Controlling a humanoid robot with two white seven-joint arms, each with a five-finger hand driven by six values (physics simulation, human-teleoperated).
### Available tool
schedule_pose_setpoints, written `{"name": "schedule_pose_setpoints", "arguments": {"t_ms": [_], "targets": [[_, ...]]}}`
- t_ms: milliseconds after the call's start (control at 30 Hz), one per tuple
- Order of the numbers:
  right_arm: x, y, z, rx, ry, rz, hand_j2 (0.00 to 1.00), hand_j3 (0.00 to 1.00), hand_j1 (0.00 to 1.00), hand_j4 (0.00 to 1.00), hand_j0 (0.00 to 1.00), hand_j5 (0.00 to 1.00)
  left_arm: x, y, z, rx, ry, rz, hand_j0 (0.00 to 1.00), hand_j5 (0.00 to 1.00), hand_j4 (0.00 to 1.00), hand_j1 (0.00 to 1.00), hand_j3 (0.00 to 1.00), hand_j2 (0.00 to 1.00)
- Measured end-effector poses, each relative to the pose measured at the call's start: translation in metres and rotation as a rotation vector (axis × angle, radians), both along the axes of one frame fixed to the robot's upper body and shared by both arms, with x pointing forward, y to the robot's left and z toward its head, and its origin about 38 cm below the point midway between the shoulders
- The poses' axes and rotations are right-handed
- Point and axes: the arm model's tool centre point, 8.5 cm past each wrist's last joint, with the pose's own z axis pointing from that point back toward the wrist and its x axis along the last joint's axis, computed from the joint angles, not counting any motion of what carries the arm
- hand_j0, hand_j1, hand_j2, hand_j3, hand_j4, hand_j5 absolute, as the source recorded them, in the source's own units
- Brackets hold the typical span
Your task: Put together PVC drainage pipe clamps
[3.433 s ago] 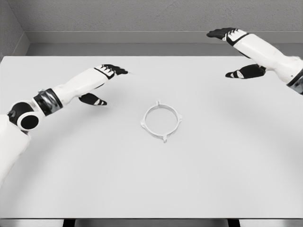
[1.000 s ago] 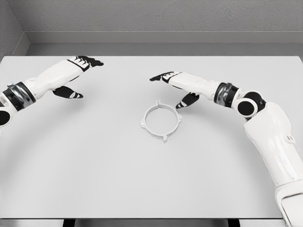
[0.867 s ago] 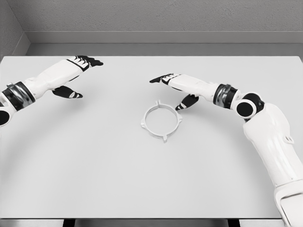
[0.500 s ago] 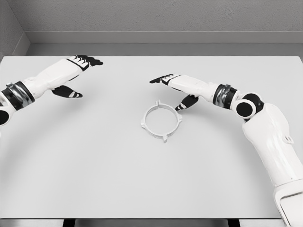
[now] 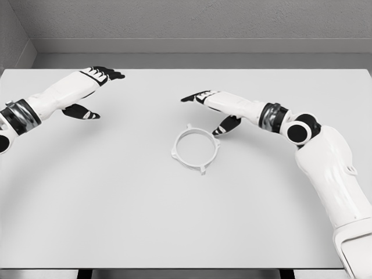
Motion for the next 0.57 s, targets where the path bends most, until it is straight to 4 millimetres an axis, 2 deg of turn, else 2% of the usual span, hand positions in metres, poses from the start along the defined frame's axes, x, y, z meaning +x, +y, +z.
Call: {"name": "schedule_pose_setpoints", "arguments": {"t_ms": [133, 167, 267, 333, 467, 500, 567], "targets": [[0.004, -0.023, 0.010, 0.088, -0.008, -0.069, 1.00, 1.00, 1.00, 1.00, 1.00, 1.00, 0.000, 0.003, 0.002, 0.002, -0.003, 0.006, 1.00, 1.00, 1.00, 1.00, 1.00, 1.00], [0.001, -0.035, 0.005, 0.131, 0.009, -0.097, 1.00, 1.00, 1.00, 1.00, 1.00, 1.00, 0.000, 0.005, 0.002, 0.004, -0.004, 0.009, 1.00, 1.00, 1.00, 1.00, 1.00, 1.00], [-0.013, -0.087, 0.000, 0.305, 0.039, -0.212, 1.00, 1.00, 1.00, 1.00, 1.00, 1.00, 0.000, 0.011, 0.006, 0.008, -0.011, 0.020, 1.00, 1.00, 1.00, 1.00, 1.00, 1.00], [-0.040, -0.125, -0.009, 0.396, 0.050, -0.277, 1.00, 1.00, 1.00, 1.00, 1.00, 1.00, 0.000, 0.016, 0.008, 0.010, -0.016, 0.030, 1.00, 1.00, 1.00, 1.00, 1.00, 1.00], [-0.069, -0.182, 0.023, 0.492, -0.050, -0.342, 1.00, 1.00, 1.00, 1.00, 1.00, 1.00, 0.000, 0.024, 0.012, 0.014, -0.023, 0.048, 1.00, 1.00, 1.00, 1.00, 1.00, 1.00], [-0.077, -0.193, 0.026, 0.501, -0.062, -0.358, 1.00, 1.00, 1.00, 1.00, 1.00, 1.00, -0.001, 0.026, 0.012, 0.015, -0.021, 0.050, 1.00, 1.00, 1.00, 1.00, 1.00, 1.00], [-0.081, -0.207, 0.046, 0.515, -0.117, -0.369, 1.00, 1.00, 1.00, 1.00, 1.00, 1.00, -0.001, 0.027, 0.012, 0.015, -0.022, 0.054, 1.00, 1.00, 1.00, 1.00, 1.00, 1.00]]}}
